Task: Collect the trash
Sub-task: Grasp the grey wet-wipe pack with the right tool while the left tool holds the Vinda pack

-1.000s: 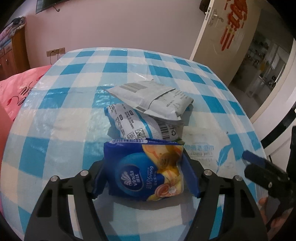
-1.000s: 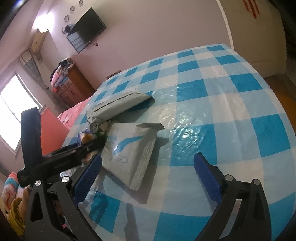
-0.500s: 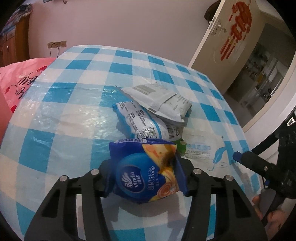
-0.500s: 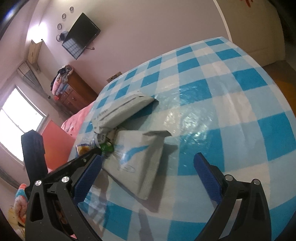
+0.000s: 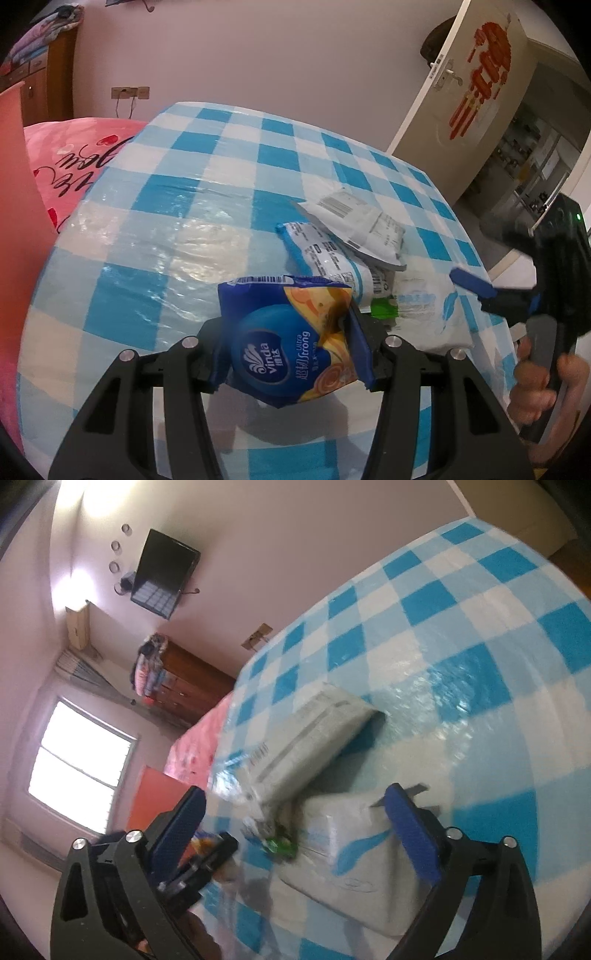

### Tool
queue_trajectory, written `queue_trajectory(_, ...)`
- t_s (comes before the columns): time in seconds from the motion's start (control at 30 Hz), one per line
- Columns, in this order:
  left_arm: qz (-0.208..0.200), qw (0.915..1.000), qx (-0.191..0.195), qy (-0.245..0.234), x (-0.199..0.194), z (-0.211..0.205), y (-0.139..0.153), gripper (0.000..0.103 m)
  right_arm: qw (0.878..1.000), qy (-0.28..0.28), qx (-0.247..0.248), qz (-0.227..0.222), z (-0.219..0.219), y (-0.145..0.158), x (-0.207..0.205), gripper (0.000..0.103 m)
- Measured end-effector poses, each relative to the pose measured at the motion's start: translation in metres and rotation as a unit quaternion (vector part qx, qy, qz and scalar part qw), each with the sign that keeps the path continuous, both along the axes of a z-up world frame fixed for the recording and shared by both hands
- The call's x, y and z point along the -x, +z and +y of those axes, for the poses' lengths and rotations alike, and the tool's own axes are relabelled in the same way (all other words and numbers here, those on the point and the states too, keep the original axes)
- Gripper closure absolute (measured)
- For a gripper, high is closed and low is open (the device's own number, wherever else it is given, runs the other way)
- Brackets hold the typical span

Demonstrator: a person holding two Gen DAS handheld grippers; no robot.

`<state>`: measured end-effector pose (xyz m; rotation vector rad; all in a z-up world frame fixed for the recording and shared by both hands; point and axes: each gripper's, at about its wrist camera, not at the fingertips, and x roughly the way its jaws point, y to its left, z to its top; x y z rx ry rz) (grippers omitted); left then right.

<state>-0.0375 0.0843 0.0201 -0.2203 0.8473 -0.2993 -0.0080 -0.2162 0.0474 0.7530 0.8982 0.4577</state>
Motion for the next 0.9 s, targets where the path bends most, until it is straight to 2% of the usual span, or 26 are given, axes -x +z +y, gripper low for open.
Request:
queue_trajectory(0.03,-0.001,1.0,-0.001,0.002,0.0,0.002,0.0,0.049,1.0,-0.002,-0.007,0.002,-0.001,0.001,-0.004,0.021)
queue_trajectory(0.07,-0.001,1.0,-0.002,0.003,-0.001,0.003,0.001,0.049,1.0,0.0,-0.018,0.006,-0.001,0.001,-0.009,0.024)
queue_trajectory(0.23,-0.003,1.0,-0.007,0.004,-0.003,0.008,0.0,0.049,0.999,0.002,-0.046,0.028,0.001,-0.001,-0.029,0.024)
queue_trajectory(0.33,-0.002,1.0,-0.008,0.004,-0.004,0.011,0.0,0.049,0.997,0.01,-0.056,0.058,0.006,-0.006,-0.038,0.025)
queue_trajectory(0.57,0.002,1.0,0.001,0.003,-0.008,0.017,-0.003,0.049,0.99,0.032,0.051,0.125,0.032,-0.014,-0.064,0.025)
queue_trajectory(0.63,0.004,1.0,0.004,0.003,-0.009,0.018,-0.004,0.049,0.988,0.03,0.066,0.138,0.036,-0.014,-0.068,0.024)
queue_trajectory(0.7,0.005,1.0,0.006,0.002,-0.009,0.019,-0.005,0.049,0.986,0.025,0.076,0.146,0.039,-0.015,-0.07,0.024)
queue_trajectory(0.9,0.007,0.9999,0.01,0.0,-0.011,0.023,-0.007,0.049,0.987,0.024,0.063,0.146,0.048,-0.013,-0.079,0.024)
